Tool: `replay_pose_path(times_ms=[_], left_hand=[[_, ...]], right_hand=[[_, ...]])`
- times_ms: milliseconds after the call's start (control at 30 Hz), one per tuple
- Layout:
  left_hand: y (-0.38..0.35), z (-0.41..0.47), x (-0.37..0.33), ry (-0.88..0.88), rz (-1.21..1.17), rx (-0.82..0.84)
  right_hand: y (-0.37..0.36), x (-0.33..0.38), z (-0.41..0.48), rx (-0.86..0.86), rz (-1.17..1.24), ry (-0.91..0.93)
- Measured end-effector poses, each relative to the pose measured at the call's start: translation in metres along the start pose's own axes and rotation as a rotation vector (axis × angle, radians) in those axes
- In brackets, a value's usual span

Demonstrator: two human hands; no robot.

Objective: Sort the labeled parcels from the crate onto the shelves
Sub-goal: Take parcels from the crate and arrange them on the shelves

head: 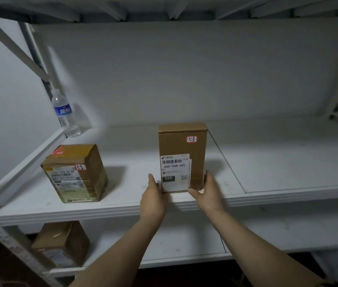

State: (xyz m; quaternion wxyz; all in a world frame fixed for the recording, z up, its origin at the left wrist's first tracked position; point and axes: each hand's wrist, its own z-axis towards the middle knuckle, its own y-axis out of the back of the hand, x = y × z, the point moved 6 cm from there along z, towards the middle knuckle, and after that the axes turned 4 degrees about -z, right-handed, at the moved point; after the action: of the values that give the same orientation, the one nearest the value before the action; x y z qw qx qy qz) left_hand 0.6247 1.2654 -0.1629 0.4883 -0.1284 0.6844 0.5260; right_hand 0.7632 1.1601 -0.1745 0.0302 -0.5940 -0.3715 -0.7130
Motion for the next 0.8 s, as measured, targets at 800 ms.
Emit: replay_pose_path(times_ms=[800], left_hand=[[-0.049,-0.320,-0.022,-0.552,0.430,0.781]], right_hand=[[0.125,-0.098,-0.441,-0.587,0.190,-0.585]])
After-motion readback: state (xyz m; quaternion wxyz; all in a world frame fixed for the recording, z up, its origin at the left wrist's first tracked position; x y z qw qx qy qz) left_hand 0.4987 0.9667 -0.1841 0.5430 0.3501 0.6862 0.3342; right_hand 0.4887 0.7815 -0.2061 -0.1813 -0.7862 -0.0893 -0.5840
